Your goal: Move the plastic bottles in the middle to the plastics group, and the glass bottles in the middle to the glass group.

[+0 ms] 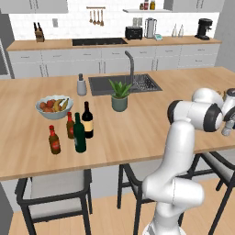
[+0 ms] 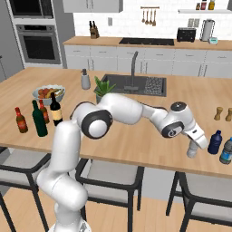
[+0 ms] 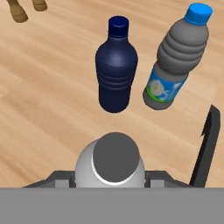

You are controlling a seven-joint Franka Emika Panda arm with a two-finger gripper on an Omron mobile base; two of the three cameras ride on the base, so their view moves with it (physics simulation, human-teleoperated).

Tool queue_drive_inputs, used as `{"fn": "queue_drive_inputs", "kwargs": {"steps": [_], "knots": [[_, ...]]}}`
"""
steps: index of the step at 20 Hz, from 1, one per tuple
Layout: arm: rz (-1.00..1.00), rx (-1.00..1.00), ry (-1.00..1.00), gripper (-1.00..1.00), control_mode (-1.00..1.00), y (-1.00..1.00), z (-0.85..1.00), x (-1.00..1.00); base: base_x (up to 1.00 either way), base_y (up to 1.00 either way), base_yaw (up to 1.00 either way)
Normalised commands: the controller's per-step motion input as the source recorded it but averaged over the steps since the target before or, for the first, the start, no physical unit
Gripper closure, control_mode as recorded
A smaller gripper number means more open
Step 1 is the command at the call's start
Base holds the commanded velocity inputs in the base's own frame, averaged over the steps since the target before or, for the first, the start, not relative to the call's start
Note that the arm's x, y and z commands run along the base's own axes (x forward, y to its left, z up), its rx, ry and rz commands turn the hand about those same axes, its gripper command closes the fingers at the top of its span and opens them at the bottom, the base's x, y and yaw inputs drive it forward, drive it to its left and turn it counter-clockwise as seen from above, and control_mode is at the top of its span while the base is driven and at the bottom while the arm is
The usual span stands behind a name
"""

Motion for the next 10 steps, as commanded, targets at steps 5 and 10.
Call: {"fn": "queue_drive_inputs", "kwargs": {"steps": [5,10], "knots": [[0.00,0.04,0.03,1.00,-1.00,0.00,-0.18,0.04,0.00,0.00,0.00],[0.00,0.02,-0.01,1.00,-1.00,0.00,-0.29,0.01,0.00,0.00,0.00]]}}
